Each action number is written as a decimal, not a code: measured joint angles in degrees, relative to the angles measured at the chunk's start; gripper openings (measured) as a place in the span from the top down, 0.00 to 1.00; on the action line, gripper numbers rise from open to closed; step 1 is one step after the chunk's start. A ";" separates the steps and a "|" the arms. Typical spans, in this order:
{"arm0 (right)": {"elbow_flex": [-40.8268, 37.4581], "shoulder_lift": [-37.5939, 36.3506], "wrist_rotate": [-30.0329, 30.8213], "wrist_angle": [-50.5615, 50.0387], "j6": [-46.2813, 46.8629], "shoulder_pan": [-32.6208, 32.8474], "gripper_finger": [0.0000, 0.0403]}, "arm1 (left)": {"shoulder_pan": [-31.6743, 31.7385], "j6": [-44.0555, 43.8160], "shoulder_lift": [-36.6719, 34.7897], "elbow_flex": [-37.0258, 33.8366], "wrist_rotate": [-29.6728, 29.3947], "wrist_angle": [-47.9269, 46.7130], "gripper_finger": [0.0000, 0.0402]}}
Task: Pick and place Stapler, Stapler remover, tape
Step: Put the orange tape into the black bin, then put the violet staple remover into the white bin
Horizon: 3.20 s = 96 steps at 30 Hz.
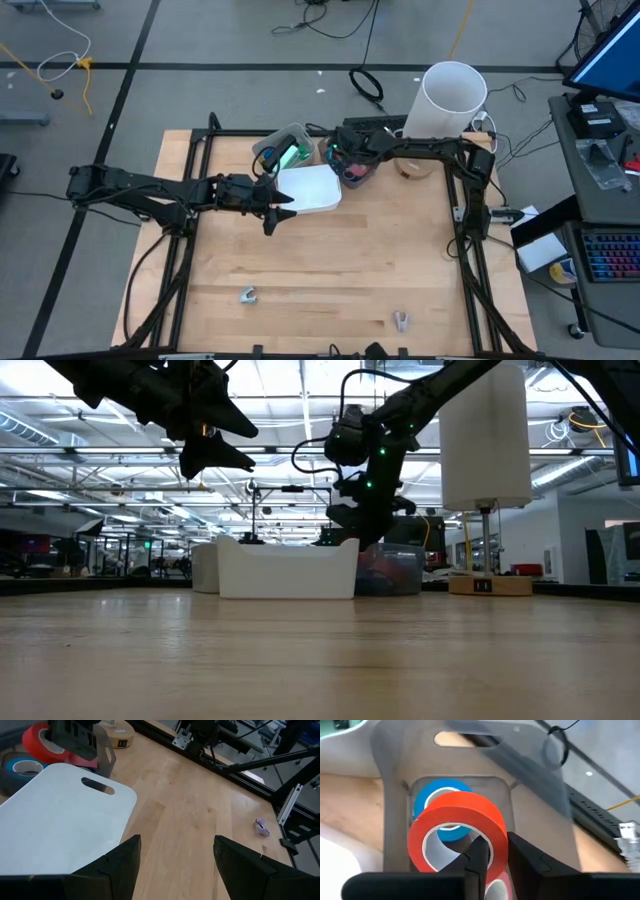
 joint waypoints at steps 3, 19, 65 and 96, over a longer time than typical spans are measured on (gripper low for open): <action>0.00 0.00 -1.75 0.35 0.08 -0.37 0.83 | -0.24 0.02 0.00 0.00 0.02 0.00 0.38; -0.13 -1.10 -4.91 3.28 4.20 0.88 0.66 | -3.29 0.48 0.00 0.00 0.00 -0.04 0.38; -21.44 -18.78 -48.72 -4.24 83.98 61.55 0.68 | -11.63 8.06 0.00 0.02 -1.99 -12.03 0.38; -35.74 -18.86 -42.84 15.15 102.95 67.96 0.74 | -11.63 8.61 -0.02 0.02 -1.97 -12.04 0.38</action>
